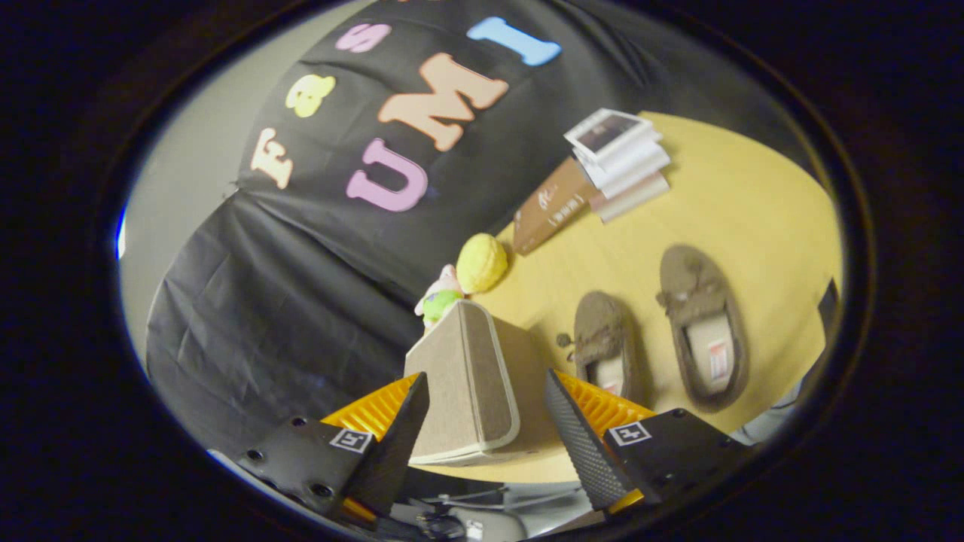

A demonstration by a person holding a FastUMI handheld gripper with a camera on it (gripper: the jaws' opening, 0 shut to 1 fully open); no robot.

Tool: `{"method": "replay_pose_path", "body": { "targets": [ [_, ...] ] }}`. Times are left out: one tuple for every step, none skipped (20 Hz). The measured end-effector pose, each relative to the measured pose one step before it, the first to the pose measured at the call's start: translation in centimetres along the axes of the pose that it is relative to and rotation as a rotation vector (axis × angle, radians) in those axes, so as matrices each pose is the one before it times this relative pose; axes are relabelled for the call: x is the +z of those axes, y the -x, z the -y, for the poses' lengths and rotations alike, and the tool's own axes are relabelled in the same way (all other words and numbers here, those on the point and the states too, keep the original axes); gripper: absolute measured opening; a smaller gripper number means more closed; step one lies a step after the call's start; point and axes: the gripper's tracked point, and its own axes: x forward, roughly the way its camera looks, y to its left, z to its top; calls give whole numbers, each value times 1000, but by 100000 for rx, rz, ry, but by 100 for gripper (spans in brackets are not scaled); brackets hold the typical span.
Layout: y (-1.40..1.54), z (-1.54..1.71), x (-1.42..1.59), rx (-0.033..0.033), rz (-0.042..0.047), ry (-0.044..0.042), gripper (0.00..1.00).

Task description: Open the storage box then place both shoes into the box .Put the left shoe in first, then the right shoe, with the right side of both shoes facing outward in a uniform manner.

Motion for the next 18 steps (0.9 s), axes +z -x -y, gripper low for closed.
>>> {"method": "replay_pose_path", "body": {
  "targets": [
    [-239,406,-1157,-320,-2874,-3806,97],
    [-388,277,-792,-412,-2264,-3460,97],
    [-358,177,-828,250,-2276,-2901,98],
    [-536,90,-880,145,-2388,-3301,98],
    [-369,81,-1025,368,-2518,-3387,98],
    [-562,66,-779,830,-2327,-3421,97],
    [-389,16,-789,1110,-2091,-3480,98],
    [-481,26,-585,1321,-1664,-3240,98],
    [-473,33,-390,1327,-787,-3478,98],
    [-310,-18,-360,1896,-502,-3750,97],
    [-299,-15,-107,2066,-606,-3892,96],
    [-182,41,-297,1704,-1305,-3773,96],
    [-207,135,-172,1529,-1011,-3946,95],
    [-11,210,69,1201,268,-3424,95],
    [56,32,207,1812,282,-3797,94],
    [48,8,348,1602,612,-3283,93],
    [12,-229,266,2072,665,-2552,93],
    [38,-410,261,3457,447,-2312,92]
  ]
}}
